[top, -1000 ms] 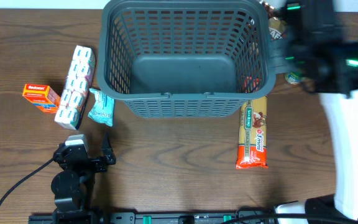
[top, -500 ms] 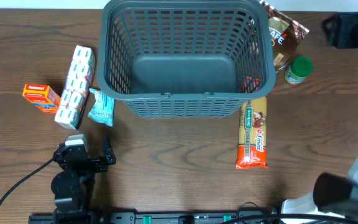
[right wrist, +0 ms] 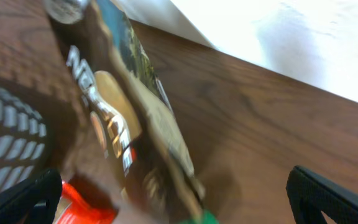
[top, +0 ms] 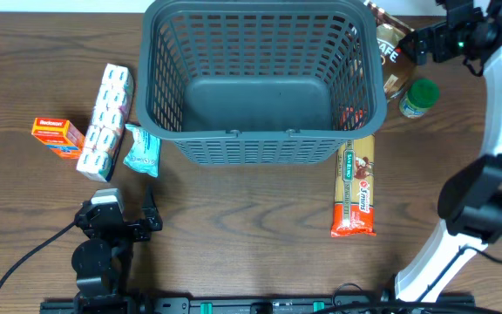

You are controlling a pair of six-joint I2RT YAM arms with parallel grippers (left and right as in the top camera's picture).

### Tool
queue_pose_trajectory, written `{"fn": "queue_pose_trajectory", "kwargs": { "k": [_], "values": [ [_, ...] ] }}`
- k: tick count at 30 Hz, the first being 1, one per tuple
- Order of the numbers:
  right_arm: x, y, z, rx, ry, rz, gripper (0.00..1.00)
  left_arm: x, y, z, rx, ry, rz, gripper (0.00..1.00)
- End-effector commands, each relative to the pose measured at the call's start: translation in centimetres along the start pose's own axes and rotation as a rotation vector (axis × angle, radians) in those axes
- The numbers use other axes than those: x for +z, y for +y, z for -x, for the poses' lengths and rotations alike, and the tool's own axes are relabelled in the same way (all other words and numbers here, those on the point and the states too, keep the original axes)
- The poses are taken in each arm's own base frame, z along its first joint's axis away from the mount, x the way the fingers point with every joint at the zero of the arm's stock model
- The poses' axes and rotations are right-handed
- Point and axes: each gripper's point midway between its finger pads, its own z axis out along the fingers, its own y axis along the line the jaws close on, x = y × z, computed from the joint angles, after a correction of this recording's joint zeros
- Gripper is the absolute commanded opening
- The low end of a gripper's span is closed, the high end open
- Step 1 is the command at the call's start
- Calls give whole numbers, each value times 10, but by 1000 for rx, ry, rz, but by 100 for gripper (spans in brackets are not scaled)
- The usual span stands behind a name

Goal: Pack container
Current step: 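Grasp the brown Nescafe Gold pouch with the right gripper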

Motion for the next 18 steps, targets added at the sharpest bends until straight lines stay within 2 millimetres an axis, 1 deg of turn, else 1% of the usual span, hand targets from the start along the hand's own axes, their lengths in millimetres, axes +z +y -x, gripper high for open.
{"fn": "queue_pose_trajectory", "kwargs": {
  "k": [1, 2, 3, 5, 9, 13, 14, 15, 16, 18],
  "values": [
    [26, 6, -2, -21, -34, 86, 99, 3, 3, -10, 11, 21, 12, 98],
    [38, 8, -5, -20, -37, 105, 99, 3, 3, -10, 11, 21, 12, 98],
    [41, 8, -6, -20, -36, 110, 99, 3, 3, -10, 11, 21, 12, 98],
    [56, 11, -13, -14, -23, 130, 99, 3, 3, -10, 11, 21, 12, 98],
    [77, 21, -28, -1, 18, 171, 99, 3, 3, -10, 11, 21, 12, 98],
    [96, 32, -38, -1, 47, 201, 98, 3, 3, -10, 11, 21, 12, 98],
    [100, 34, -40, -2, 51, 206, 92, 3, 3, -10, 11, 21, 12, 98],
    [104, 36, -41, -3, 56, 207, 80, 3, 3, -10, 11, 21, 12, 98],
    [108, 36, -44, -4, 62, 207, 71, 3, 3, -10, 11, 21, 12, 98],
    [111, 37, -45, -5, 62, 209, 58, 3, 3, -10, 11, 21, 12, 98]
  ]
}}
